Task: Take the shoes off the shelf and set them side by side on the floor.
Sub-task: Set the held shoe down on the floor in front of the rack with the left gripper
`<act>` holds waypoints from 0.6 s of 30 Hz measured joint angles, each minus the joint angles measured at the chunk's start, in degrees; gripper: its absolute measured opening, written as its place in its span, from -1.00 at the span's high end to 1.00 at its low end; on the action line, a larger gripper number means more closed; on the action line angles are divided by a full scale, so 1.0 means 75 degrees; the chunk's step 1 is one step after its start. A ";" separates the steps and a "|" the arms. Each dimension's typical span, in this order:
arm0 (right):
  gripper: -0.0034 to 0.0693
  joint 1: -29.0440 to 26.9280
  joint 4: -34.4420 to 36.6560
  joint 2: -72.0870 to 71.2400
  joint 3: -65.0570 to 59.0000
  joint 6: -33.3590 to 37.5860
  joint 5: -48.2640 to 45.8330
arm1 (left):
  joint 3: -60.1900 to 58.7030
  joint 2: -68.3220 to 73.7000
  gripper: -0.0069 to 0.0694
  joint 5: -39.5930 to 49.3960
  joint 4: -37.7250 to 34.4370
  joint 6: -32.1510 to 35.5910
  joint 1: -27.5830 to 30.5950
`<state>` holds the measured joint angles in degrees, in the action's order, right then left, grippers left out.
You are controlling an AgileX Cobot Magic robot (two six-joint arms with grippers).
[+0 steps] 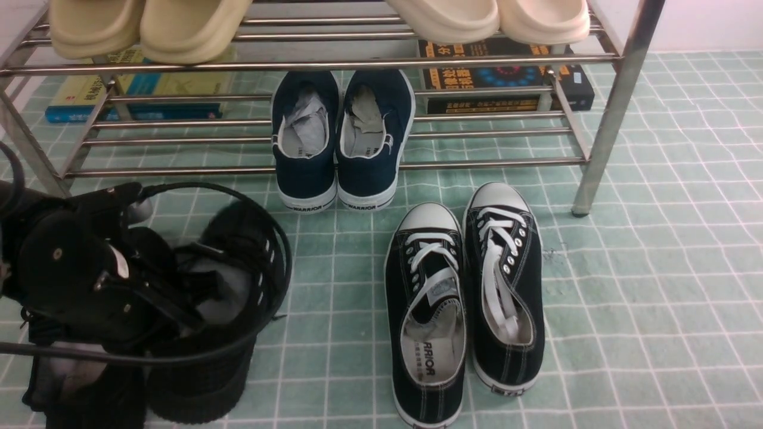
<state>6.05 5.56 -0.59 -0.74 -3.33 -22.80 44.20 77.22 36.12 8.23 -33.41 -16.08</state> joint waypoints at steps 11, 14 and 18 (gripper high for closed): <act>0.25 0.0000 0.0000 0.0000 0.0000 0.0000 0.0000 | 0.0117 -0.0190 -0.03 0.0517 -0.0264 0.0443 0.0000; 0.25 0.0000 0.0000 0.0000 0.0000 0.0000 0.0000 | 0.0502 -0.0566 -0.01 0.1139 -0.0269 0.1174 0.0000; 0.25 0.0000 0.0000 0.0000 0.0000 0.0000 0.0000 | 0.1147 -0.1313 0.21 0.2130 -0.0351 0.1911 0.0000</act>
<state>6.05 5.56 -0.59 -0.74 -3.33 -22.80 52.81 67.37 52.10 5.60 -19.08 -16.08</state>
